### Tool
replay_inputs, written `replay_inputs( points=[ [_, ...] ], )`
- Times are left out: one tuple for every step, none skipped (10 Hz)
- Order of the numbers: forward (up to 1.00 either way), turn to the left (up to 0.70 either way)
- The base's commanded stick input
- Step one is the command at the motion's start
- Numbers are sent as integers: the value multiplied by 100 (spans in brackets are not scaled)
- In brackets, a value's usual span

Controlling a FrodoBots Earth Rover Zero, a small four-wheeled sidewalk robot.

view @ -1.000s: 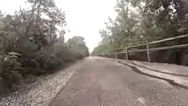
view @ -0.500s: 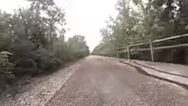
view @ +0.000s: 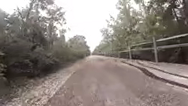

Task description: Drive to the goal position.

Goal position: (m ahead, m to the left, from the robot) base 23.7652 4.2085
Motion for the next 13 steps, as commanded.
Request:
replay_inputs(
  points=[
    [70,1],
    [70,2],
    [70,2],
    [70,3],
    [70,11],
    [70,14],
    [70,6],
    [70,3],
    [70,2],
    [70,1],
    [70,0],
    [70,0],
    [70,0]
  ],
)
